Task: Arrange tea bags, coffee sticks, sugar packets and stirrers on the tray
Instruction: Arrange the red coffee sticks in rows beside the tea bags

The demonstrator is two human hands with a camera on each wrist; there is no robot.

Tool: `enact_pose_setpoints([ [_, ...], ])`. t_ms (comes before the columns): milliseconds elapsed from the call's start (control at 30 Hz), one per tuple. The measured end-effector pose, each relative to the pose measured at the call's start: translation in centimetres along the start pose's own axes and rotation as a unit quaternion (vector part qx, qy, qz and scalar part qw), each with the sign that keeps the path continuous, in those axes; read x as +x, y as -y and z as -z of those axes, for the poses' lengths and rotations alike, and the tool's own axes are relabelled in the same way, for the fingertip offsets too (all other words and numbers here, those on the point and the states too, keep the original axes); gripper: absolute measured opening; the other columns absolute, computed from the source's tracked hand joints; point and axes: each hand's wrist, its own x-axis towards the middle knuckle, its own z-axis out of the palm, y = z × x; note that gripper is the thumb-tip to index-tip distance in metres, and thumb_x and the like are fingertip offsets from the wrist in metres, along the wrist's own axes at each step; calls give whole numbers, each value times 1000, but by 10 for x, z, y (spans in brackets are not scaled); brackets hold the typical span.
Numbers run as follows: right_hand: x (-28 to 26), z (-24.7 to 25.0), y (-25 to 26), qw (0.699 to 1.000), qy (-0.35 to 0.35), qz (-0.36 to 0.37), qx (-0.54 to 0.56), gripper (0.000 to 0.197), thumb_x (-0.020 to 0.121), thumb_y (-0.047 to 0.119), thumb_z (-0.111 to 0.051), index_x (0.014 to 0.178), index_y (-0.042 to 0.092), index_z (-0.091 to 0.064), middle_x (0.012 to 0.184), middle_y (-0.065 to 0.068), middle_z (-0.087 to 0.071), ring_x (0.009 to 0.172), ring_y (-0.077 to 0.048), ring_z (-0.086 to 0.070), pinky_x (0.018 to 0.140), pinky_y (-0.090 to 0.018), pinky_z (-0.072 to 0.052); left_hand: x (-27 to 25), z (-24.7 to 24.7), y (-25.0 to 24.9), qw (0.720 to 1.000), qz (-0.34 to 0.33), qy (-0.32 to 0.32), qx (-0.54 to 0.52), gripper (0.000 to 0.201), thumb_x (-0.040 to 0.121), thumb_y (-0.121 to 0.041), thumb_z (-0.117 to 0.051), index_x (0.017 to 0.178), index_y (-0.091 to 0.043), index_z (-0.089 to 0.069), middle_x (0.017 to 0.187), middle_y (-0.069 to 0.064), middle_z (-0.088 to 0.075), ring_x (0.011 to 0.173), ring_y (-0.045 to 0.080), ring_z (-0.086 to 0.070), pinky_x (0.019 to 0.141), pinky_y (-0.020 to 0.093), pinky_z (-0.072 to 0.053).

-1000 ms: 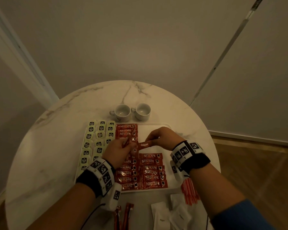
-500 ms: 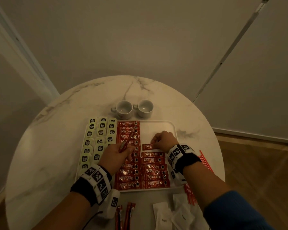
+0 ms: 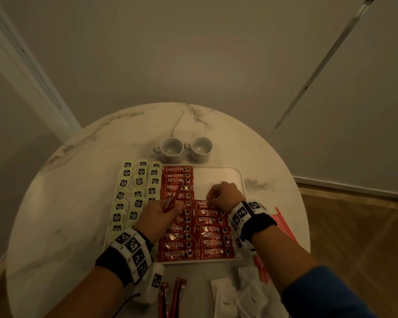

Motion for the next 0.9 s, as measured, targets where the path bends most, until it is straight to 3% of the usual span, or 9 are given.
enact_pose_setpoints([
  [200, 1, -1, -4, 1000, 4, 14, 6, 11, 75, 22, -77, 73, 31, -70, 79, 11, -64, 84, -11, -63, 83, -35, -56, -1, -1, 1, 1000, 8, 9, 0, 11, 90, -28, -63, 86, -26, -73, 61, -3, -67, 60, 11, -62, 71, 35, -53],
  [367, 3, -5, -10, 999, 12, 30, 32, 8, 85, 33, -66, 85, 30, -74, 89, 10, -65, 91, -14, -63, 88, -38, -53, -3, -5, -4, 999, 18, 26, -33, 14, 89, -26, -64, 83, -18, -73, 56, -5, -58, 52, 9, -52, 60, 30, -47],
  [500, -4, 4, -7, 993, -14, 38, 111, 11, 89, 28, -62, 90, 24, -72, 93, 4, -69, 87, -15, -63, 86, -35, -54, -7, -9, -14, 996, 33, 39, -72, 15, 91, -25, -62, 88, -14, -72, 47, -9, -47, 41, 6, -41, 45, 19, -37],
  [600, -20, 20, 7, 966, 7, 85, 242, 19, 90, 14, -59, 103, 23, -69, 102, 4, -69, 97, -14, -62, 78, -26, -48, -6, -7, -20, 989, 60, 75, -111, 18, 92, -25, -60, 90, -12, -72, 48, -7, -43, 42, 9, -35, 43, 21, -31],
  [700, -39, 28, 25, 909, 94, 148, 378, 33, 83, 6, -62, 110, 24, -64, 98, 1, -69, 85, -9, -63, 64, -23, -45, -4, -4, -27, 969, 91, 151, -175, 17, 92, -19, -59, 92, -6, -69, 51, -5, -40, 43, 8, -32, 41, 21, -26],
  [800, -48, 29, 37, 883, 97, 188, 419, 21, 82, 6, -68, 100, 17, -66, 91, -8, -67, 71, -9, -60, 61, -22, -45, -5, -2, -34, 951, 112, 203, -206, 22, 91, -14, -60, 102, 5, -62, 50, -5, -42, 41, 7, -30, 38, 19, -24],
  [900, -52, 32, 38, 850, 87, 203, 479, 11, 78, 4, -66, 89, 6, -64, 84, -16, -64, 63, -16, -53, 57, -25, -42, -3, 0, -34, 930, 109, 206, -284, 41, 81, -31, -68, 101, 3, -60, 54, -3, -41, 40, 7, -28, 36, 18, -23],
])
